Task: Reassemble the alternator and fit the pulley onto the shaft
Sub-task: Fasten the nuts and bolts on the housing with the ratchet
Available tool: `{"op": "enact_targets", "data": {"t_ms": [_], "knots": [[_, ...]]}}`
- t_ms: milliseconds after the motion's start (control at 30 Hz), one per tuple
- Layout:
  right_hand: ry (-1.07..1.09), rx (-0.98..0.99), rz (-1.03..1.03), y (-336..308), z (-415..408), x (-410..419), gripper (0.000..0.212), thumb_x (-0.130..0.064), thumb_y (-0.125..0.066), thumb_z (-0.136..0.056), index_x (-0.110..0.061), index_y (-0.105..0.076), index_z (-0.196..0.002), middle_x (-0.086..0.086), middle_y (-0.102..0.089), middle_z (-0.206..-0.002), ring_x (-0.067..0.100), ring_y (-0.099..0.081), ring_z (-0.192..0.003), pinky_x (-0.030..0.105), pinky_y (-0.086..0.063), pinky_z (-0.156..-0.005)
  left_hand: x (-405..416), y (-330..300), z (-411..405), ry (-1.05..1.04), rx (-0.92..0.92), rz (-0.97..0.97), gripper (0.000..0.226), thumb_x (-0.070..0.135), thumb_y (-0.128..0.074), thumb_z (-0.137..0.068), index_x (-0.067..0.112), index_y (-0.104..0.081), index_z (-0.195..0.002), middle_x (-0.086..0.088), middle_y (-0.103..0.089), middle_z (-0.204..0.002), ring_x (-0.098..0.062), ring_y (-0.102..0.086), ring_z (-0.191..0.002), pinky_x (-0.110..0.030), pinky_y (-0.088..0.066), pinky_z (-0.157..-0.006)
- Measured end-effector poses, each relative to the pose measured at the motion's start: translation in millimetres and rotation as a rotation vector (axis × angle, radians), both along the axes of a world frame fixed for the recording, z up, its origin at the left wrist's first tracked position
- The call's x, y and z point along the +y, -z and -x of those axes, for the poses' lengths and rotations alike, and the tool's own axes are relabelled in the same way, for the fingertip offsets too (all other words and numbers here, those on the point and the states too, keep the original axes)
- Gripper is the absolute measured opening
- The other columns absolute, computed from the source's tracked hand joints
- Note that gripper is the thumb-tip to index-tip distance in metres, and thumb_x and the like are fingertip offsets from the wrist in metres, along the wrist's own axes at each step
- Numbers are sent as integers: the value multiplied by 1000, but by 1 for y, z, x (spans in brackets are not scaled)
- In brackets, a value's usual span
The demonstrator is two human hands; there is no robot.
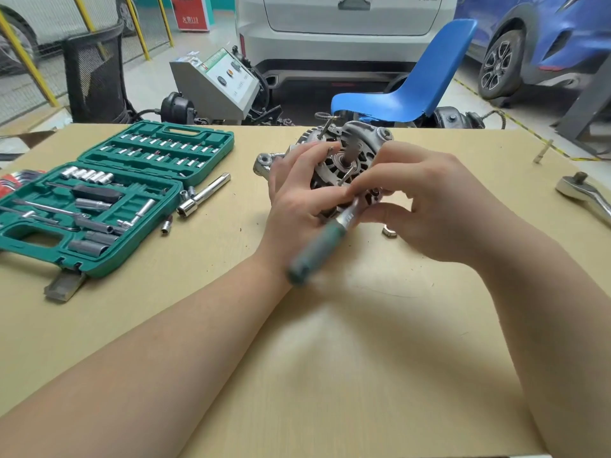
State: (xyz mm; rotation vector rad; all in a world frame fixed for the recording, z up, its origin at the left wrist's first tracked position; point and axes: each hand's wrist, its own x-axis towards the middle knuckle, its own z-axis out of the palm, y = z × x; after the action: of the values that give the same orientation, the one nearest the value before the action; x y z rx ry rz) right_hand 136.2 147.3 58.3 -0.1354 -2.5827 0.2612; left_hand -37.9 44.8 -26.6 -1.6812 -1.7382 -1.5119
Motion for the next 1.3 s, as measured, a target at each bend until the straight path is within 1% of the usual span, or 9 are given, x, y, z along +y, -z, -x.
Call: {"op": "enact_targets", "data": {"t_ms": [233, 333, 500, 700, 867, 967, 1100, 1233, 1300], "knots": [[166, 94, 2, 4, 8, -6, 30, -44, -70, -87, -16, -75, -95, -5, -60, -82, 18, -52, -73, 42, -51, -69, -1, -1, -4, -19, 18, 23, 19, 44, -80, -93, 27, -87, -98, -15, -62, -139, -42, -50, -137, -69, -36, -113], [146, 72, -3, 3, 9, -3, 25, -38, -75, -88, -14, -76, -97, -4, -60, -83, 19, -53, -74, 41, -49, -69, -1, -2, -5, -10, 19, 25, 16, 38, -84, -92, 24, -88, -96, -17, -63, -136, -45, -50, -136, -70, -37, -111], [-4, -16, 41, 1, -4, 5, 25, -24, -84, -83, -21, -79, -108, -5, -64, -95, 14, -57, -85, 15, -38, -75, -2, -1, -3, -12, 32, 23, 8, 24, -87, -92, 23, -88, -100, -15, -60, -146, -32, -42, -144, -68, -34, -115], [158, 91, 14, 5, 9, -3, 30, -43, -72, -88, -14, -77, -94, -2, -64, -78, 20, -56, -71, 41, -51, -69, -1, -1, -5, -12, -12, 21, 16, 39, -86, -91, 24, -87, -94, -16, -62, -139, -41, -49, -138, -70, -36, -112], [61, 25, 41, 0, 3, 5, 20, -25, -83, -85, -18, -78, -102, -6, -63, -84, 17, -57, -77, 31, -48, -70, 0, -2, -8, -25, -48, 0, 20, 34, -89, -89, 23, -85, -106, -14, -62, -140, -36, -49, -139, -65, -35, -116], [-32, -29, 56, 0, -5, 8, 30, -15, -86, -81, -21, -79, -109, -5, -67, -95, 16, -64, -85, 23, -46, -78, -1, 0, -6, -16, -12, 7, 14, 28, -84, -92, 22, -86, -104, -12, -61, -145, -32, -44, -143, -63, -33, -118], [55, 39, 19, 2, 0, 3, 22, -26, -83, -85, -17, -78, -104, -3, -69, -86, 19, -63, -77, 36, -52, -73, -1, 1, -5, -30, -18, 4, 28, 36, -86, -90, 17, -84, -110, -16, -62, -142, -39, -48, -141, -66, -36, -116], [144, 72, 1, 3, 6, 2, 25, -39, -77, -88, -15, -77, -96, 1, -65, -76, 24, -59, -71, 45, -52, -68, -1, -1, -8, -20, 5, -2, 13, 34, -89, -89, 24, -88, -97, -16, -64, -129, -41, -53, -130, -68, -38, -109], [96, 48, 22, 2, 4, 5, 22, -34, -81, -86, -16, -79, -100, 1, -68, -81, 24, -60, -76, 45, -52, -70, 0, -1, -7, -14, -13, -1, 17, 33, -90, -89, 24, -87, -103, -16, -63, -137, -41, -52, -135, -68, -37, -112]]}}
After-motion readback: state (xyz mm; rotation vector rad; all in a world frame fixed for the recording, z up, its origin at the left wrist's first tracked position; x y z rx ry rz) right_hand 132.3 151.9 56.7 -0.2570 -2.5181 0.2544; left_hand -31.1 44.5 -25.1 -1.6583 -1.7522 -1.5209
